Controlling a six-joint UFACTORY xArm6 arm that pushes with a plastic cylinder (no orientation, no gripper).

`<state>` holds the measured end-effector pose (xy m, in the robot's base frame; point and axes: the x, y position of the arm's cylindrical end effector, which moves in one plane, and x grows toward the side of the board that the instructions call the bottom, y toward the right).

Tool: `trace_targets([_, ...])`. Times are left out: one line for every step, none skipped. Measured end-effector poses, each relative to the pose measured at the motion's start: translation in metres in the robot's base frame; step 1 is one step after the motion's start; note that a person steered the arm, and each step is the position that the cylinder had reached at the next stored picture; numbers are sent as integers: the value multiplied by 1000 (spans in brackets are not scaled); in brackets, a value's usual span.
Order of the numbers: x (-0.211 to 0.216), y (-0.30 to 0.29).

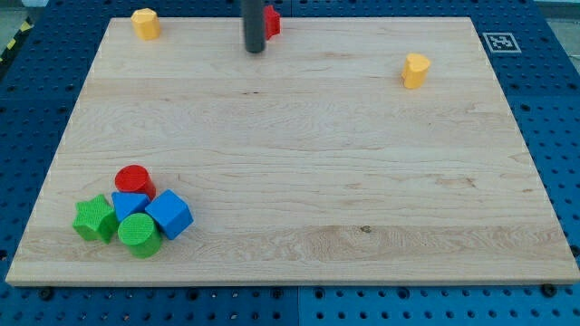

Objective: Push the red star to the top center

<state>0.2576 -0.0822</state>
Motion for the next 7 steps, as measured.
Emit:
trace_targets([-34, -44])
trace_targets([-59, -41])
trace_targets([-65, -29])
trace_targets([-65, -5])
trace_targets([-65, 30])
trace_targets([-57, 44])
trace_targets([-56, 30])
